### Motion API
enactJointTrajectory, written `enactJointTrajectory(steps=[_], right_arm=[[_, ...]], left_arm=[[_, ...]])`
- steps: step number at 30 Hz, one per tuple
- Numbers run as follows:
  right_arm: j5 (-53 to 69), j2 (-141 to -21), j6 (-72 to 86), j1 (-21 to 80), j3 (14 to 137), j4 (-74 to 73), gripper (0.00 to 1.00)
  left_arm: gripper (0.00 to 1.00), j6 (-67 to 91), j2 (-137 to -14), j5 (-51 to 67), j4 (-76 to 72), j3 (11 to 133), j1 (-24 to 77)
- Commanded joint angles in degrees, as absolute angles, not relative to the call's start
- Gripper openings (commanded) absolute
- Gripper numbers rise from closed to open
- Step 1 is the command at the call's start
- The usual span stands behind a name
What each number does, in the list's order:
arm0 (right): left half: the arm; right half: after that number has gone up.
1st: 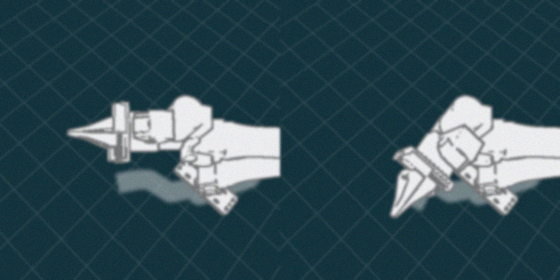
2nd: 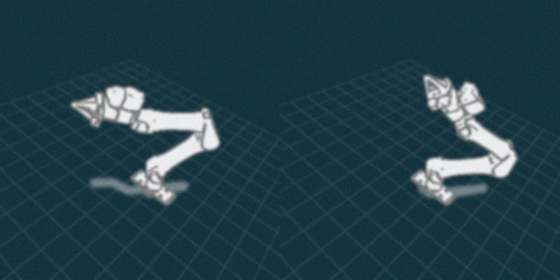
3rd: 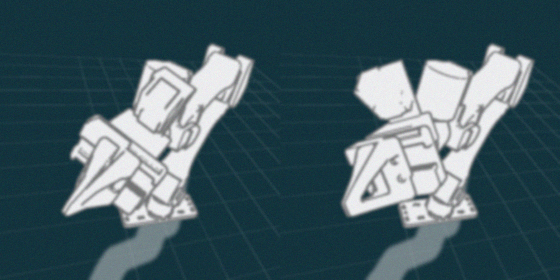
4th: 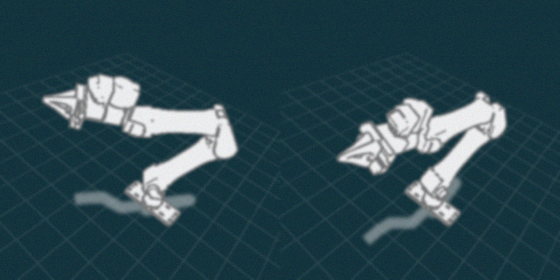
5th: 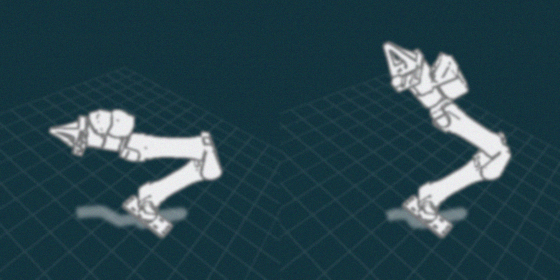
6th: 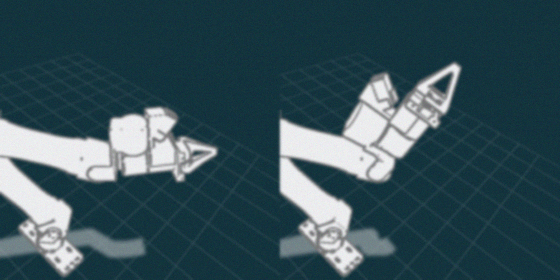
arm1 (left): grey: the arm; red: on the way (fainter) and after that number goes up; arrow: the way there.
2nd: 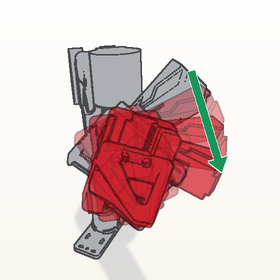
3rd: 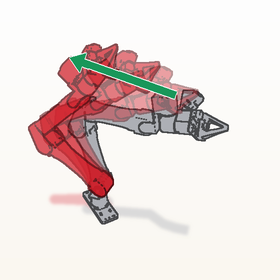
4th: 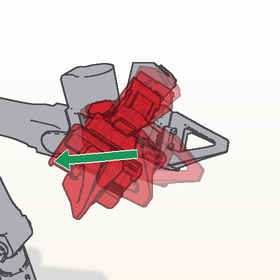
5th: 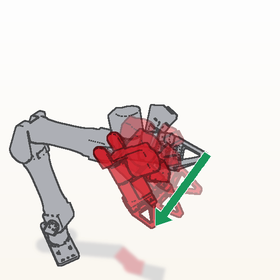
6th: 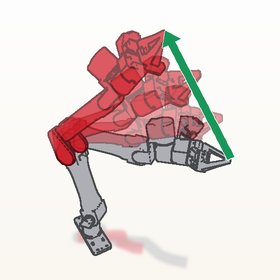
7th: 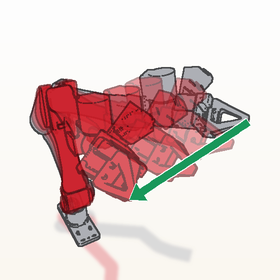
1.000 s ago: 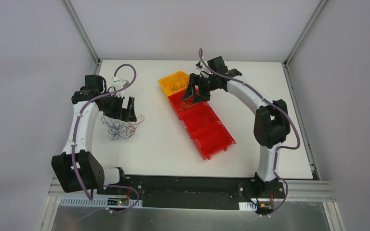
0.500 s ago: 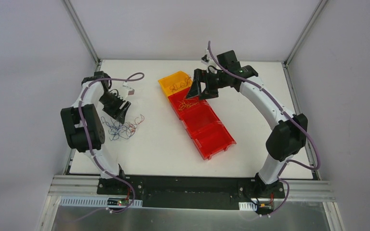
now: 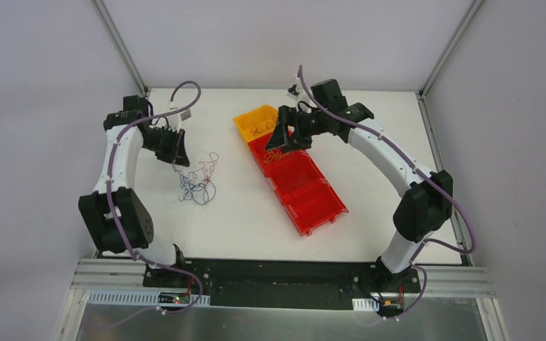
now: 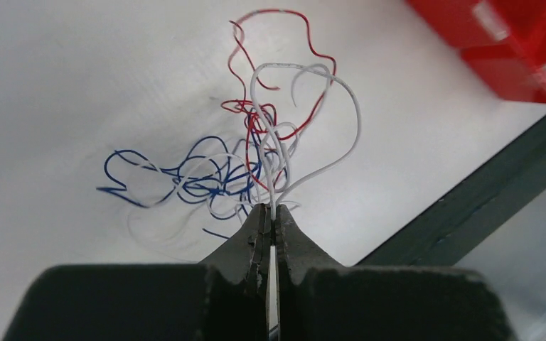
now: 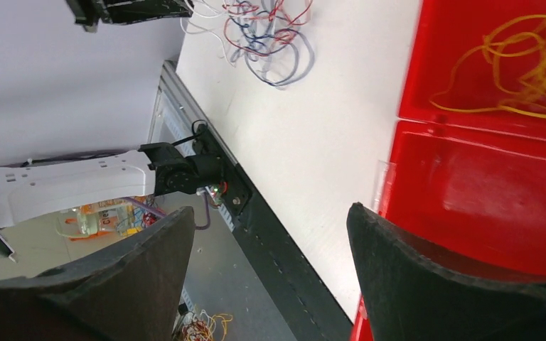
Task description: Untangle the cables
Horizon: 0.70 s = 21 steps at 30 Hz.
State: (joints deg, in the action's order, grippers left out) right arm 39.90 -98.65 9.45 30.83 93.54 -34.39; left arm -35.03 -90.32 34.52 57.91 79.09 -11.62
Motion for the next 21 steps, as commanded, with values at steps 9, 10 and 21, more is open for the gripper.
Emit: enactJointTrajectory(steps=[9,10,21], right_arm=[[31.9,-106.7,13.9,42.4,100.6,-19.6,0.82],[31.8,-107.6,14.6,42.7,101.4,-19.2,0.83],[37.0,-113.4,23.1,43.8,104.0,-15.4,0.85]], left_arm=[[0.0,-9.7,-75.5,54.9,60.0,78.5,-11.4],[0.0,-9.7,-74.8,55.4,60.0,78.3,-11.4],[0.0,-11.5,-71.3,59.1,60.0,75.4,-11.4]])
